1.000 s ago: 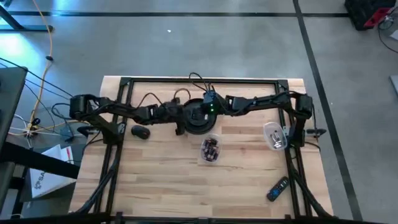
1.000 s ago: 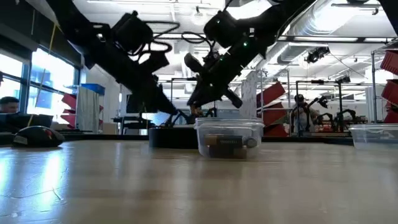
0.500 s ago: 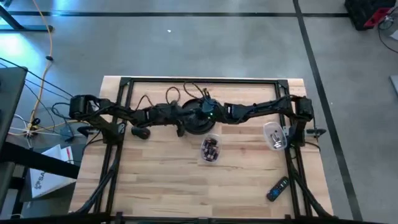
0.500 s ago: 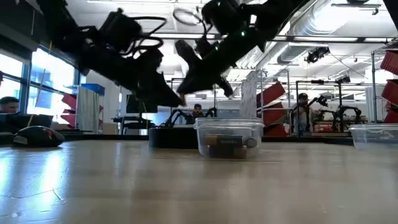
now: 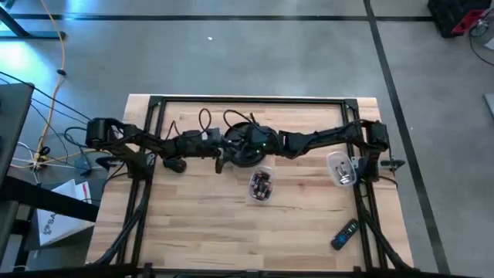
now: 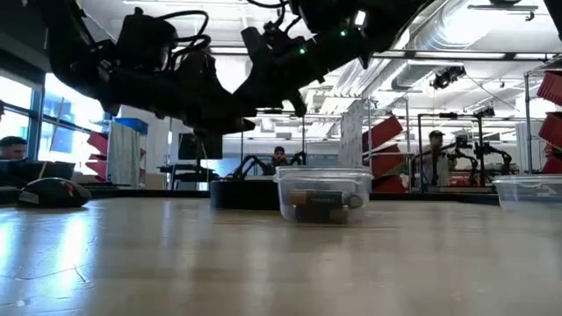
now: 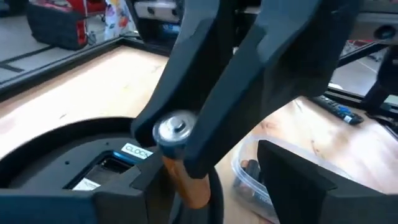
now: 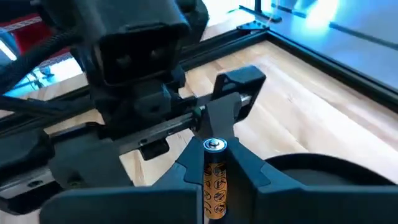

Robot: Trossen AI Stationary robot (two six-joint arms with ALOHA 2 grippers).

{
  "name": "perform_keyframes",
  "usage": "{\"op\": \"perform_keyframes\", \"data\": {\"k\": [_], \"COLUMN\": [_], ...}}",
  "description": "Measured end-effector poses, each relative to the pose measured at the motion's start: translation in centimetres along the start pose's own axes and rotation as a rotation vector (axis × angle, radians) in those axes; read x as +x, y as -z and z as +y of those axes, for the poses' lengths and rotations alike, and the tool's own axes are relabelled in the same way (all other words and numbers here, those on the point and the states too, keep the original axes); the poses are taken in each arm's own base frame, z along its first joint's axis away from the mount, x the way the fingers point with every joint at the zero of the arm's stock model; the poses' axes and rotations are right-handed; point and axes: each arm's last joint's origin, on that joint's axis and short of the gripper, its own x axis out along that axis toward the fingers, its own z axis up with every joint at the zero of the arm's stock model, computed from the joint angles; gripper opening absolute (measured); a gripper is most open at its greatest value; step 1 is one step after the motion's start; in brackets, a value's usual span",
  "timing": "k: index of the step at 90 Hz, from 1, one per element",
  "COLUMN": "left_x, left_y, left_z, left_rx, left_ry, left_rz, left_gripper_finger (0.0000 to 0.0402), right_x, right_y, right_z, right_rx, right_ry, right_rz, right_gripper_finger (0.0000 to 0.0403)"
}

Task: Insert battery
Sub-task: Insert the orange battery into the wall clock battery compartment

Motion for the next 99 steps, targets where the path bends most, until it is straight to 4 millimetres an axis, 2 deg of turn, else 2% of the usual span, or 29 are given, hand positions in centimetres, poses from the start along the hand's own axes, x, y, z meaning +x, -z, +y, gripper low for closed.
{"op": "perform_keyframes", "data": {"k": [12, 34, 45, 66, 84, 99], "left_x": [-0.1, -0.1, -0.1, -0.1, -0.2, -0.6], "left_y": [0.1, 0.0, -0.1, 0.1, 0.7, 1.1], "left_z": [0.0, 0.0, 0.1, 0.1, 0.3, 0.5], "left_rx": [-0.026, -0.033, -0.034, -0.035, -0.038, -0.023], "left_ry": [-0.003, -0.014, -0.032, -0.032, -0.049, -0.114], "left_rz": [0.006, -0.012, -0.022, 0.010, 0.063, 0.143], "left_gripper_finger": [0.0156, 0.0065, 0.0039, 0.0030, 0.0029, 0.0029], "right_x": [0.0, 0.0, 0.0, 0.0, 0.1, -0.6], "right_y": [0.0, 0.0, 0.0, 0.1, 0.1, -0.7], "right_z": [0.0, 0.1, 0.1, 0.1, -0.7, -1.3], "right_rx": [-0.017, -0.027, -0.028, -0.008, 0.042, -0.031], "right_ry": [-0.001, -0.012, -0.012, -0.027, -0.044, -0.074], "right_rz": [0.000, 0.002, 0.003, 0.022, 0.043, 0.066], "right_gripper_finger": [0.0009, 0.0009, 0.0009, 0.0032, 0.0094, 0.0135]}}
